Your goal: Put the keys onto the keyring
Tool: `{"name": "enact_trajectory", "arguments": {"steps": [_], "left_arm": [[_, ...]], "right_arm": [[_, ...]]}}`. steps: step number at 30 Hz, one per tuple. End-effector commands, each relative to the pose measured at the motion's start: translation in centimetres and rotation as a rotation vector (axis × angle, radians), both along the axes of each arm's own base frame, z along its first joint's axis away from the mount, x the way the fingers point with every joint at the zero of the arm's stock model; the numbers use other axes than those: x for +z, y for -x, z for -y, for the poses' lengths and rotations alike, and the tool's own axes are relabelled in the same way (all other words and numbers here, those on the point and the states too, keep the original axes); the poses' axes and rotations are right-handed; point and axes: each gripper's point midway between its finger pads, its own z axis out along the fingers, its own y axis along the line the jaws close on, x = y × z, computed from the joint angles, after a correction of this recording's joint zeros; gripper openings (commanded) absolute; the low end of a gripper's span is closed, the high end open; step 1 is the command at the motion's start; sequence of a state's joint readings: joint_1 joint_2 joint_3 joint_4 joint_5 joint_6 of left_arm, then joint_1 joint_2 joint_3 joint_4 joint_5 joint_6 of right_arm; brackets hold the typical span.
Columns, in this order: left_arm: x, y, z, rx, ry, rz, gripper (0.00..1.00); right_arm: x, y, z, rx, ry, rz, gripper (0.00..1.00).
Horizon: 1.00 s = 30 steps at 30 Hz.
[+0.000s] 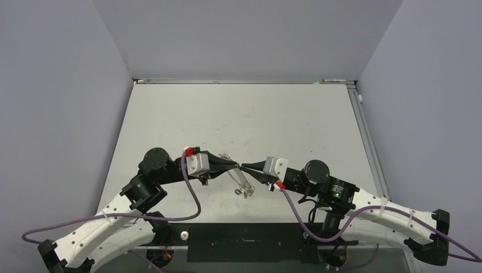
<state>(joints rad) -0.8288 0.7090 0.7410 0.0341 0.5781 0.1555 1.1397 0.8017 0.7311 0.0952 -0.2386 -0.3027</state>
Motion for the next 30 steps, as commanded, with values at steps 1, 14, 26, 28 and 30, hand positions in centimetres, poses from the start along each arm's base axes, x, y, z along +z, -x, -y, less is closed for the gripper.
{"name": "enact_trajectory", "arguments": {"steps": [1,14,26,28,30], "left_arm": [[5.7,1.9,-0.4,-0.078,0.202,0.081,0.0],[7.1,2.0,-1.4,-0.071,0.348,0.026,0.0],[8.5,1.6,-2.8,-0.061,0.479,-0.022,0.0],[8.3,1.4,-2.8,-0.061,0.471,-0.022,0.0],[8.1,1.4,-2.7,-0.064,0.459,-0.02,0.0]], "right_arm": [[-1.4,-1.1,0.3,-0.055,0.02,0.033,0.05],[-2.6,-1.6,0.8,-0.083,0.011,0.077,0.05],[-2.3,-1.7,1.9,-0.116,-0.083,0.167,0.05],[-2.3,-1.7,1.6,-0.11,-0.076,0.163,0.06],[-2.4,-1.7,1.3,-0.103,-0.064,0.149,0.09]]}}
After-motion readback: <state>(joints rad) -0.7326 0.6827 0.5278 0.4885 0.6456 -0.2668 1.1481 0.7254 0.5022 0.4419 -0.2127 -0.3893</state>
